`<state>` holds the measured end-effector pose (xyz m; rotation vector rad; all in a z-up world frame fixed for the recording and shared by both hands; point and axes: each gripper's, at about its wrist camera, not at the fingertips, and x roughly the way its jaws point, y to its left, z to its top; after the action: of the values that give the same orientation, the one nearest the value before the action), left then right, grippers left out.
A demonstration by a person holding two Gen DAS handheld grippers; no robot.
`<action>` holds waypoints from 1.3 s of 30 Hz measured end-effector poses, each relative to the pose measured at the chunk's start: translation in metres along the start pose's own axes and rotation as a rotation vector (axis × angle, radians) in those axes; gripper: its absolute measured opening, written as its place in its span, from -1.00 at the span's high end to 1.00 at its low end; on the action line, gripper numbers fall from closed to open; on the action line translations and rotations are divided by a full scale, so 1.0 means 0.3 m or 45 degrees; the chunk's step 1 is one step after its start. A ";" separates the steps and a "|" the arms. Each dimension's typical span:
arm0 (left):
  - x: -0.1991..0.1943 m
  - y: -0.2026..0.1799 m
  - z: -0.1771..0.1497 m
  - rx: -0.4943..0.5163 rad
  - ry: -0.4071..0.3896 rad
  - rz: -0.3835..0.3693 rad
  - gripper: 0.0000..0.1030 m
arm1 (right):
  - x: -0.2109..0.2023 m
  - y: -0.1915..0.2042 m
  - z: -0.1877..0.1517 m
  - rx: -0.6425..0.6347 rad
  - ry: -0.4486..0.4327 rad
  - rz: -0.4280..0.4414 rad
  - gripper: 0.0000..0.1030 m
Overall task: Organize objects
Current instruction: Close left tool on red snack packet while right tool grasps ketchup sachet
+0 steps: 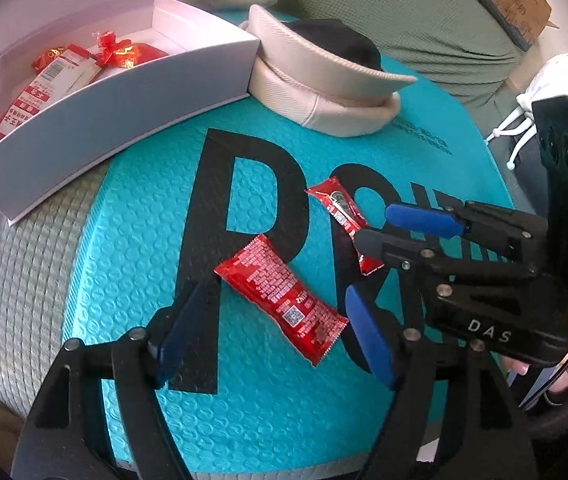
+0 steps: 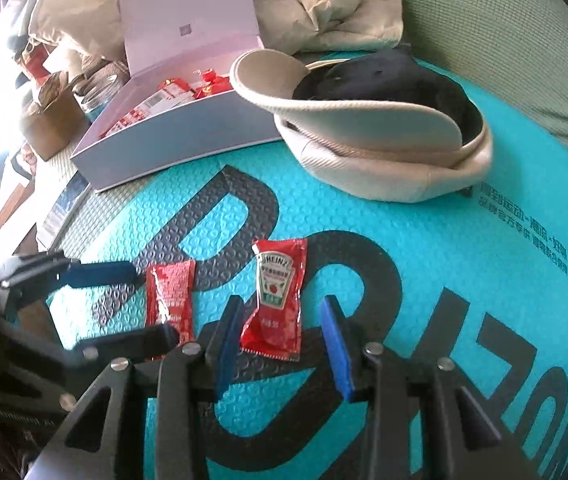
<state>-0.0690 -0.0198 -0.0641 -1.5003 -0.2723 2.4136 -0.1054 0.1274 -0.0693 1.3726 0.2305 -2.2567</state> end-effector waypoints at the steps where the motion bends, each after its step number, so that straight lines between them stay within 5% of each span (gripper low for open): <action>1: 0.004 -0.006 -0.001 0.011 -0.003 0.008 -0.41 | 0.006 0.001 0.002 -0.005 -0.001 0.004 0.22; 5: 0.010 -0.037 -0.019 0.104 -0.019 0.077 -0.41 | 0.047 0.010 0.020 -0.020 0.016 -0.002 0.22; 9: 0.022 -0.075 -0.042 0.279 -0.025 0.243 -0.41 | 0.058 0.017 0.014 -0.051 0.023 -0.034 0.22; 13: 0.003 -0.010 -0.023 0.160 -0.032 0.200 -0.40 | 0.052 0.004 -0.002 -0.043 0.028 -0.040 0.44; 23: -0.013 -0.002 -0.022 0.047 -0.004 0.083 -0.38 | 0.022 -0.016 -0.025 0.011 0.059 0.034 0.44; 33: 0.051 -0.118 -0.036 0.148 0.033 0.301 -0.44 | 0.002 -0.049 -0.045 0.024 0.052 -0.024 0.44; 39: 0.042 -0.129 -0.046 0.198 -0.006 0.316 0.39 | 0.017 -0.012 -0.044 -0.073 0.052 -0.079 0.43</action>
<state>-0.0565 0.0210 -0.0688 -1.5370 0.1058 2.5574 -0.0985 0.1340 -0.0804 1.4007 0.3530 -2.2555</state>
